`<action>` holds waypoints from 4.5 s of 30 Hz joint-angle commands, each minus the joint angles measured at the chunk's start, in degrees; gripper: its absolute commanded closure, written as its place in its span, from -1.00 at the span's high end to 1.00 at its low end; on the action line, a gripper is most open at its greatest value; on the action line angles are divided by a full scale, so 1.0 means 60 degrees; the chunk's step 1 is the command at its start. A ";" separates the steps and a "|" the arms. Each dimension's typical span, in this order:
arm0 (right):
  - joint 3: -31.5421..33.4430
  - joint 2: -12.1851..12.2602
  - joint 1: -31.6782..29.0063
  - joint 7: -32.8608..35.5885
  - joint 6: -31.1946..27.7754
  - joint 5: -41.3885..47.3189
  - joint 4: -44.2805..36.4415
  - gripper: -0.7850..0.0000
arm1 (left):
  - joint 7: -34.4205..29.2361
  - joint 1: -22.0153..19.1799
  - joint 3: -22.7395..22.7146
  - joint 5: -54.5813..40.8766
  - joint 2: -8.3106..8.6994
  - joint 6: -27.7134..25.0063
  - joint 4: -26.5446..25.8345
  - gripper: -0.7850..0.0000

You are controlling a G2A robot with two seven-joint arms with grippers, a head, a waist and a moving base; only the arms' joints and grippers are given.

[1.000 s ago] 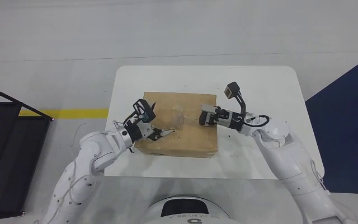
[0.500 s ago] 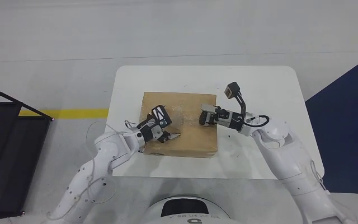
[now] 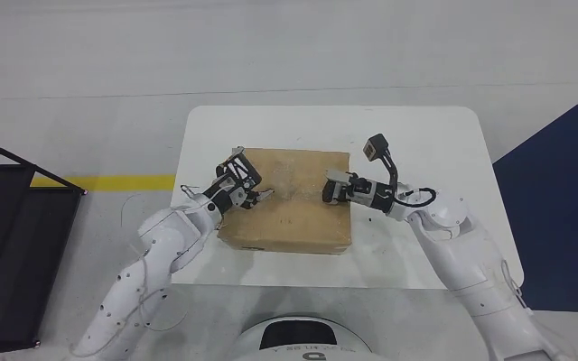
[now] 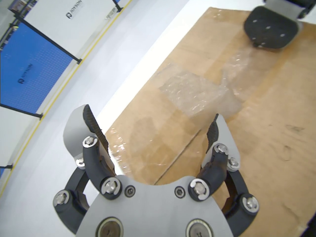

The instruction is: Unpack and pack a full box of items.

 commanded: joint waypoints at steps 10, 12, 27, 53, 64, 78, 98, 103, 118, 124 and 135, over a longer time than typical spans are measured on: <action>0.0017 0.0000 -0.0031 0.0034 -0.0096 0.0020 0.0028 1.00 | 0.0146 0.0285 -0.0631 0.0108 0.0027 0.0413 -0.0239 1.00; 0.0009 -0.0002 -0.0034 0.0027 -0.0088 0.0023 0.0010 1.00 | 0.0228 0.0364 -0.0583 -0.0889 0.0009 -0.0152 -0.0301 1.00; 0.0006 -0.0010 -0.0025 -0.0041 -0.0006 0.0017 -0.0088 1.00 | -0.0765 -0.0280 0.0602 -0.2928 -0.0085 -0.2015 0.0239 1.00; 0.0085 0.0000 -0.0045 0.0053 -0.0106 0.0051 0.0072 1.00 | -0.0435 -0.0713 0.0658 -0.0112 -0.0074 -0.0564 0.0482 1.00; 0.0140 0.0006 -0.0110 0.0077 -0.0193 0.0102 0.0110 1.00 | 0.0131 -0.0762 0.0206 0.1338 0.0012 -0.0198 0.0332 1.00; 0.0096 -0.0003 -0.0075 0.0071 -0.0161 0.0079 0.0093 1.00 | 0.1146 -0.0040 -0.1439 -0.0048 0.0074 0.0629 0.0001 1.00; 0.0096 -0.0003 -0.0075 0.0071 -0.0161 0.0079 0.0093 1.00 | 0.0061 -0.0158 0.0657 0.0906 -0.0022 -0.0840 0.0148 1.00; 0.0096 -0.0003 -0.0075 0.0071 -0.0161 0.0079 0.0093 1.00 | 0.0191 0.0067 -0.0026 0.1659 0.0061 -0.0096 0.0032 1.00; 0.0096 -0.0003 -0.0075 0.0071 -0.0161 0.0079 0.0093 1.00 | 0.0799 0.0819 -0.2322 -0.0788 0.0065 0.1413 -0.0116 1.00; 0.0096 -0.0003 -0.0075 0.0071 -0.0161 0.0079 0.0093 1.00 | -0.0375 0.0831 -0.2968 -0.7859 0.0052 -0.1435 0.0347 1.00; 0.0096 -0.0003 -0.0075 0.0071 -0.0161 0.0079 0.0093 1.00 | -0.3660 0.0277 -0.2660 -1.5344 0.0142 -0.1515 0.1358 1.00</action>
